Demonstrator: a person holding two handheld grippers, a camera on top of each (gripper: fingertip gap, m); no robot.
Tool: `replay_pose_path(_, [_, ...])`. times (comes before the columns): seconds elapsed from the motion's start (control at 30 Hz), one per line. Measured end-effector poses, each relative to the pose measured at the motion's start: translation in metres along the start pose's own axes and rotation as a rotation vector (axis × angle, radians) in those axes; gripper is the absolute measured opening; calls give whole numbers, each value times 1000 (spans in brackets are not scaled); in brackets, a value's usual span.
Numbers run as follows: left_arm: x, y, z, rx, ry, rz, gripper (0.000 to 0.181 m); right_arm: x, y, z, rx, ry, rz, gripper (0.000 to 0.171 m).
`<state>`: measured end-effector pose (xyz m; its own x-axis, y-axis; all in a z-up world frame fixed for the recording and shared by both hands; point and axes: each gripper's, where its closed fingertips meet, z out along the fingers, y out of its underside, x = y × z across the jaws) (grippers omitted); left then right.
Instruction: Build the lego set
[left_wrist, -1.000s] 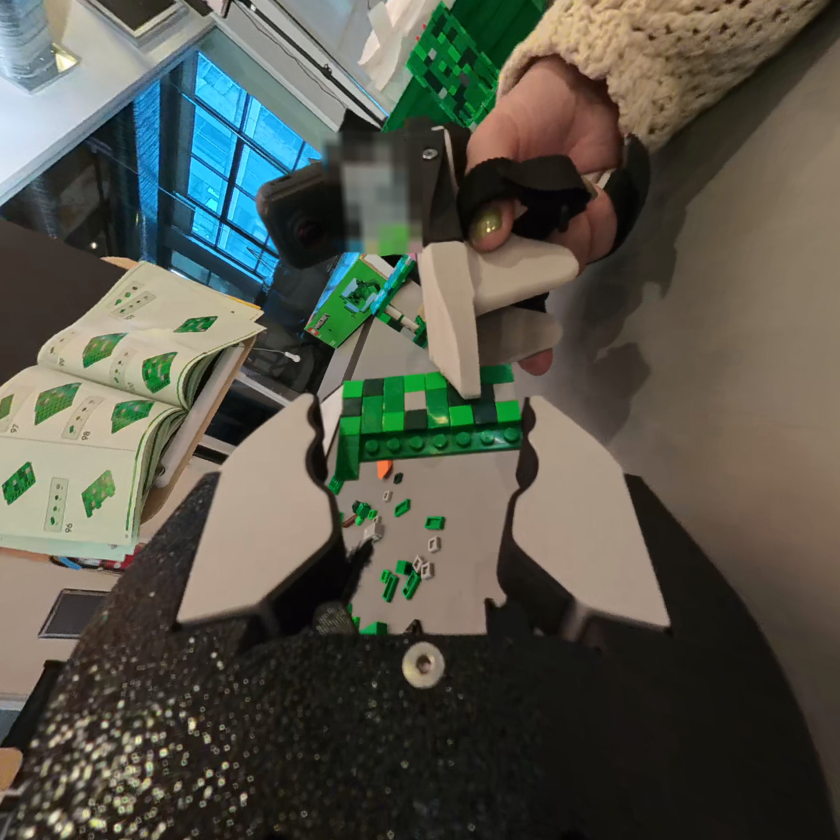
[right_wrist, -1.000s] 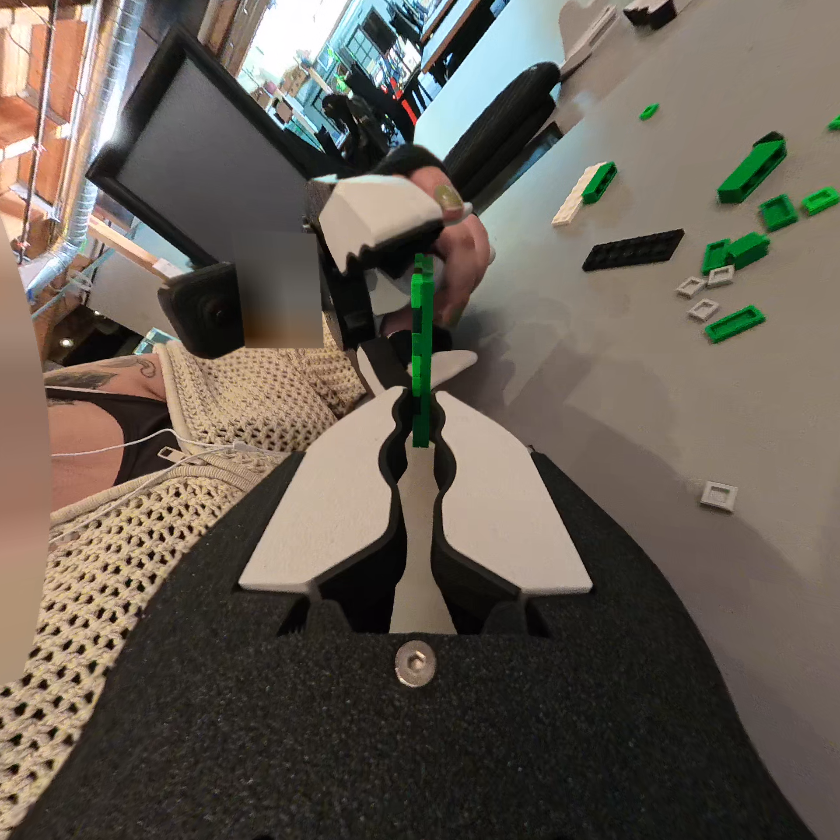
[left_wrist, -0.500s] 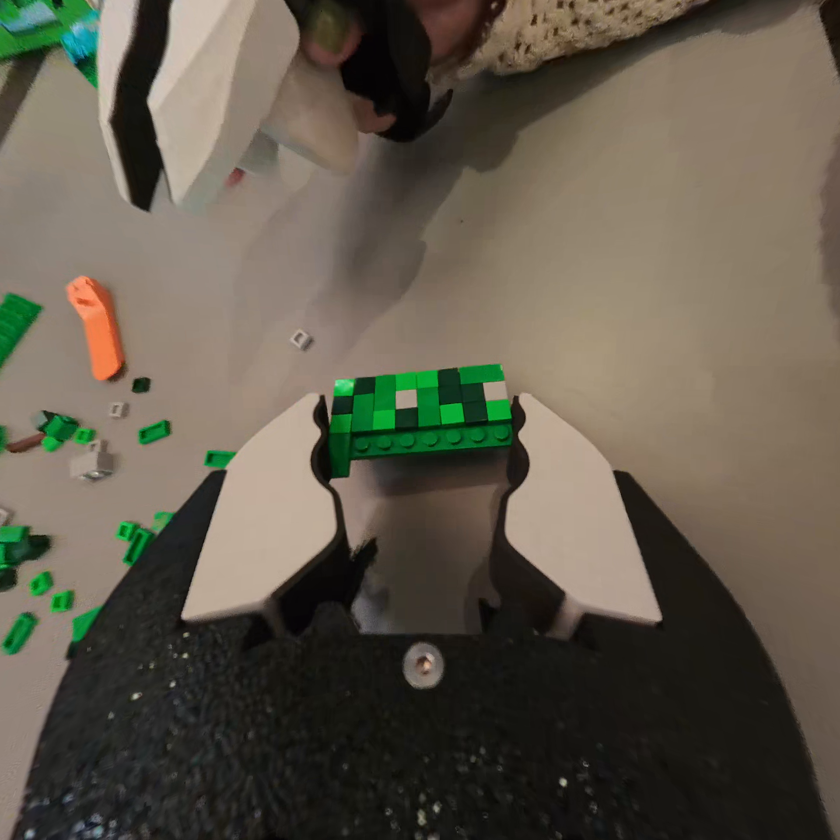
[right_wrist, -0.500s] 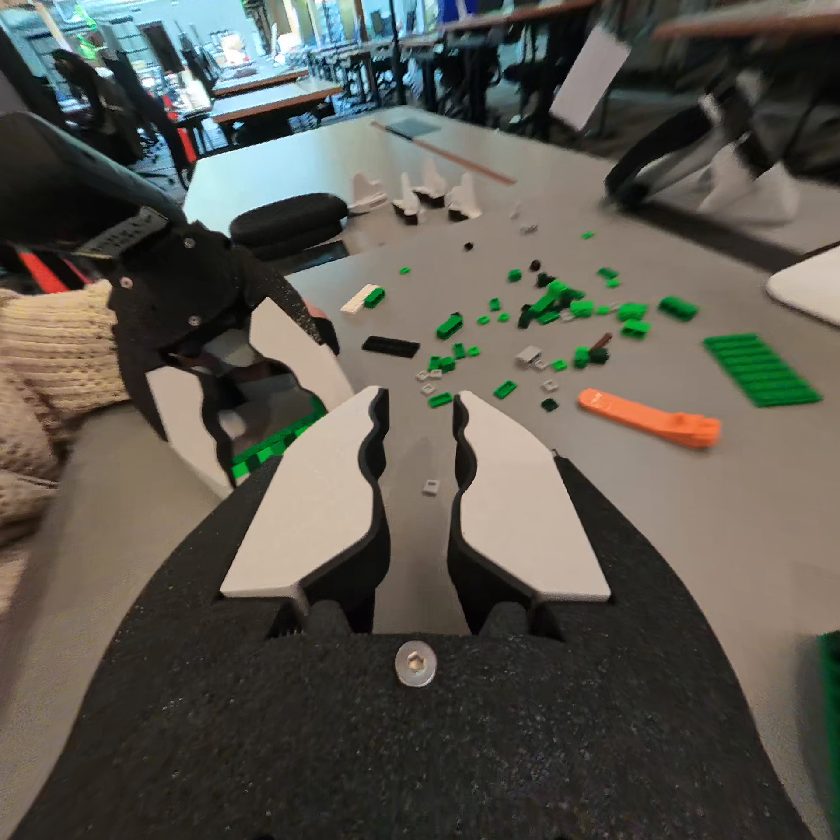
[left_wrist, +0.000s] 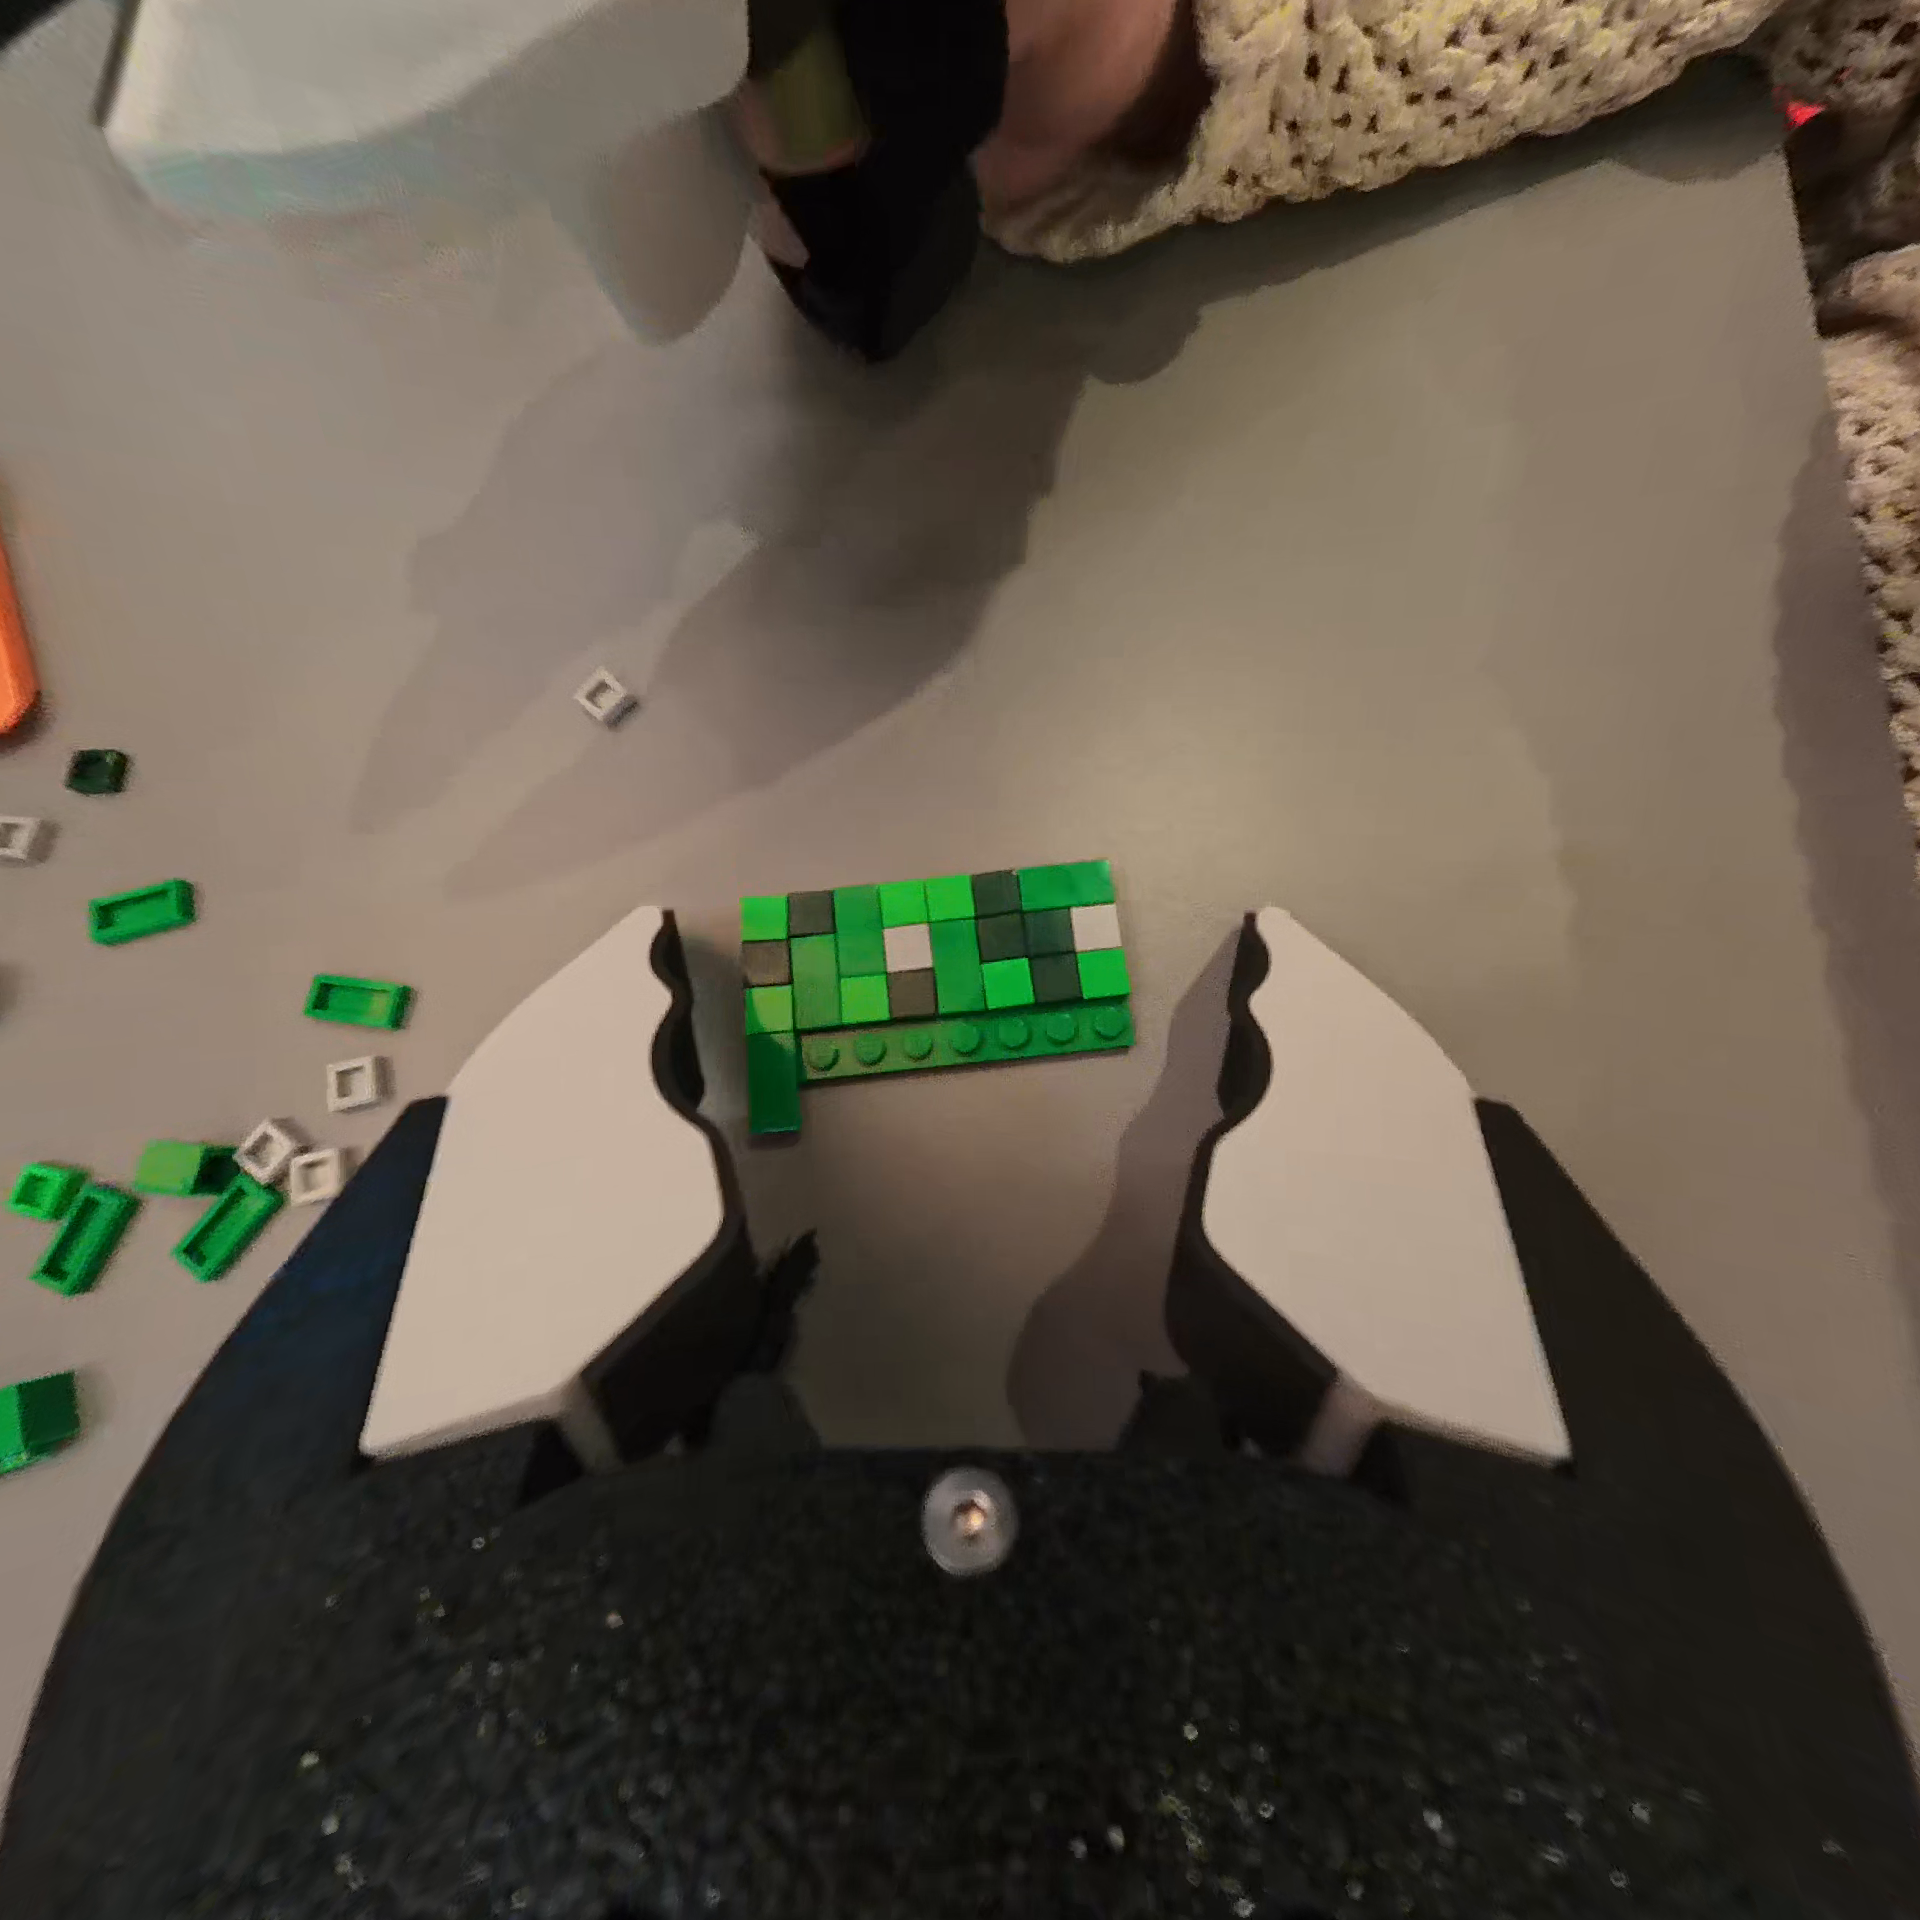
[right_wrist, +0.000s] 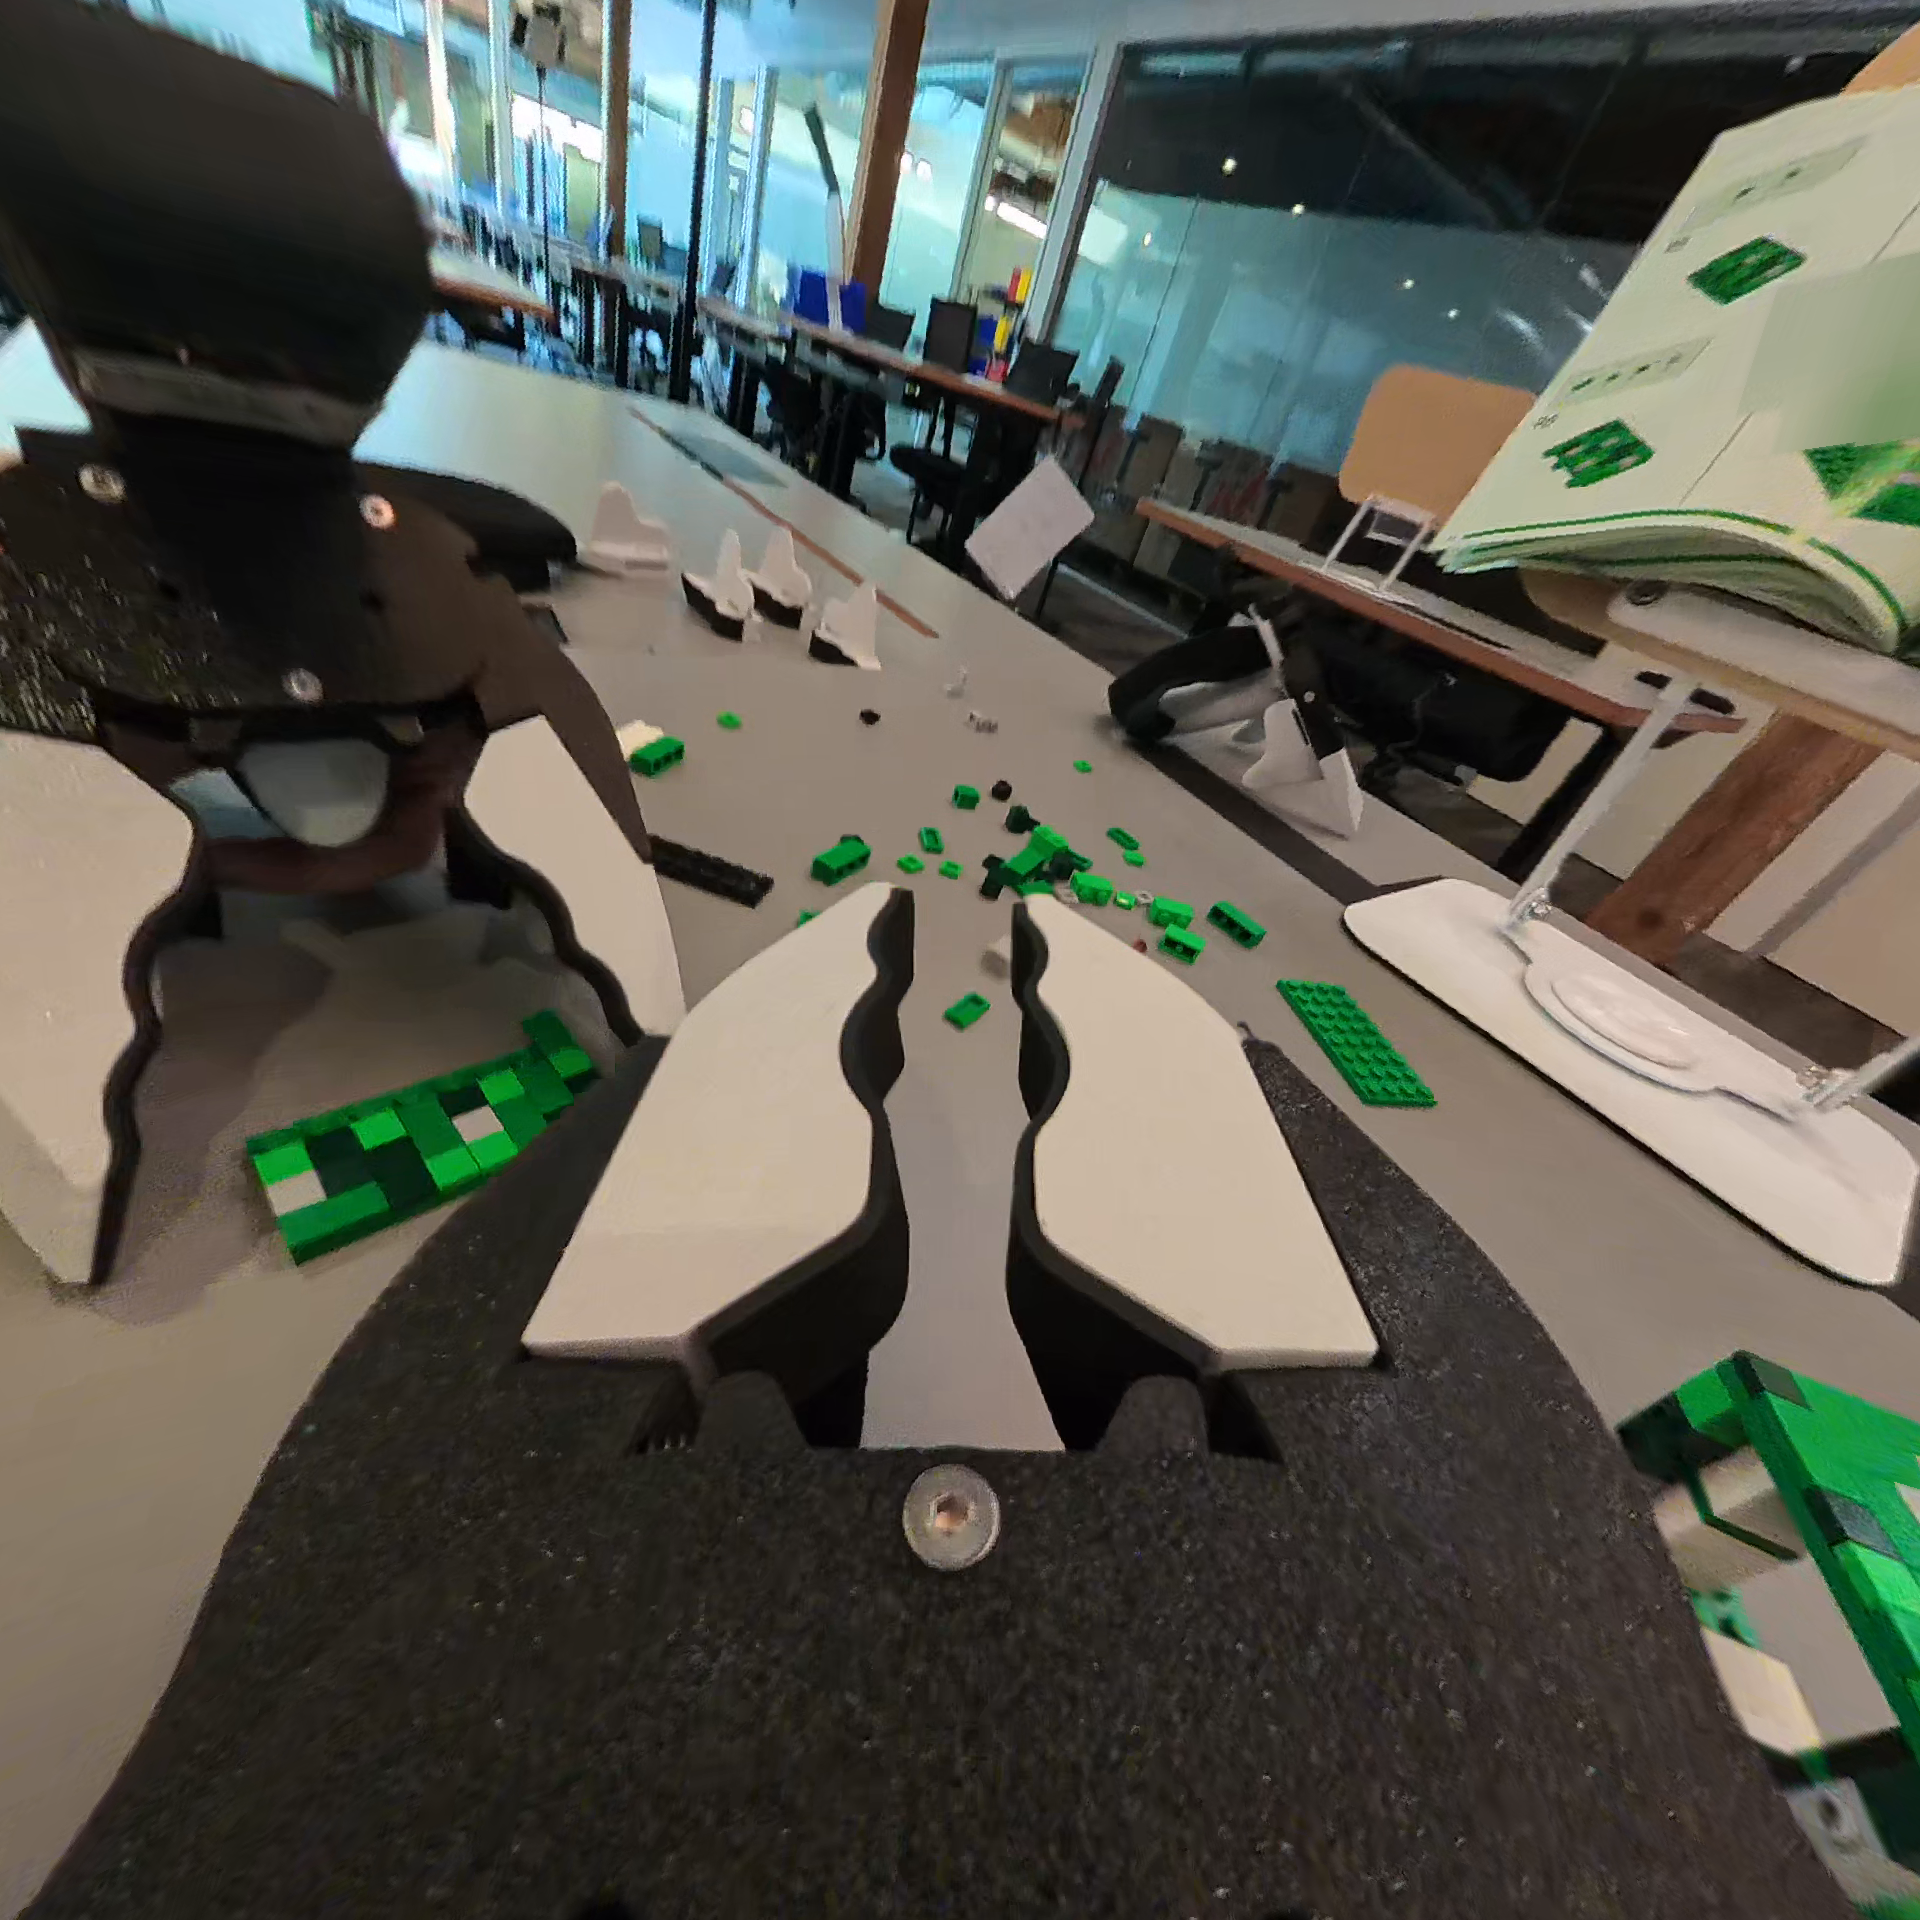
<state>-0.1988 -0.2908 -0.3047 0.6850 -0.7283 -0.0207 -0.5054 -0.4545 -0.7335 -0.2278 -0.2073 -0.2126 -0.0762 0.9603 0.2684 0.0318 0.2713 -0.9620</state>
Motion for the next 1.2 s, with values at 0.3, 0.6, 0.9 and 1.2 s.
replay_pose_path(0.3, [-113, 0, -100, 283, -565, -99, 97, 17, 1, -3, 10, -8, 206, 23])
replay_pose_path(0.6, [-178, 53, -160, 356, -941, -284, 78, 10, 21, 9, -165, -128, 250, 18])
replay_pose_path(0.9, [-174, 38, -157, 421, -940, -234, 65, 21, 63, 37, -494, -215, 154, 13])
replay_pose_path(1.2, [-171, 32, -161, 477, -944, -223, 59, 43, 81, 65, -667, -254, 171, 7])
